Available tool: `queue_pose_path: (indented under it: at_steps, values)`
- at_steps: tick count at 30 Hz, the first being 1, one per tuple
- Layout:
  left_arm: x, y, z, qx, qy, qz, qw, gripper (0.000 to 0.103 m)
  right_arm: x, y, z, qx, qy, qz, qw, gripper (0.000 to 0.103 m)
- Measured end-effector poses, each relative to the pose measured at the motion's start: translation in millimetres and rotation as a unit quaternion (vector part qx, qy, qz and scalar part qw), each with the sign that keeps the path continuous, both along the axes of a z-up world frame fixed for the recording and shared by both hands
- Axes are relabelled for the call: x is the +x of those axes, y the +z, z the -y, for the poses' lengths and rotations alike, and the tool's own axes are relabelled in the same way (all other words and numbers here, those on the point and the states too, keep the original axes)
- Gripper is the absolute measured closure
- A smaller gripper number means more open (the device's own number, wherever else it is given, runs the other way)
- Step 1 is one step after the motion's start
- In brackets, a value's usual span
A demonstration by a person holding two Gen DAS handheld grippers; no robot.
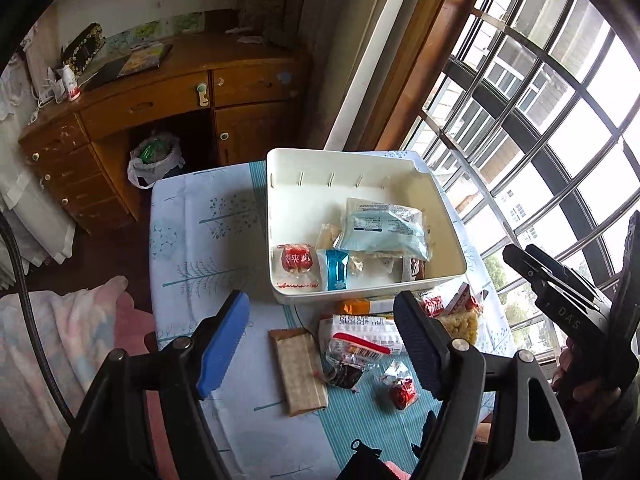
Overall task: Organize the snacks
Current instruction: 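Move left tool to the brown wafer bar while right tool approaches the red packet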
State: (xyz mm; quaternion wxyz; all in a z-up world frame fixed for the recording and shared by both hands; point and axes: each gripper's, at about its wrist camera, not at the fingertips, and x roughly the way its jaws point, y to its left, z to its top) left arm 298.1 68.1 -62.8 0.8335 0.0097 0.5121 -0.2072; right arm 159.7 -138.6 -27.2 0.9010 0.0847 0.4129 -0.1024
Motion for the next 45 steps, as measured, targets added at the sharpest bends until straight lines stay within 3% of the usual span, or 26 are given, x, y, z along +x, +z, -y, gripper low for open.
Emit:
queue_pose_path:
  at_steps: [4,11,22,32,45]
  values:
    - [-10,-6,-12,0.008,-0.001,-0.007,0.9999,0.029,-15,-5,-3,0.021,-0.036,-0.015,0.999,0.045]
    - [-24,-23,-30,0.016,-0.017,-0.025,0.9994,0.028,-42,-27,-5,0.081,-0.110,-0.059,0.989,0.044]
    - [-39,-66,-36,0.021,-0.058,-0.054,0.9966,0.028,-80,-75,-7,0.175,-0.215,-0.120,0.953,0.043]
    - [-39,-116,-20,0.021,-0.071,-0.116,0.9904,0.022,-99,-124,10,0.271,-0.295,-0.180,0.899,0.039]
    - [-30,-188,12,0.074,-0.076,-0.196,0.9748,0.021,-102,-194,21,0.385,-0.341,-0.248,0.821,0.038]
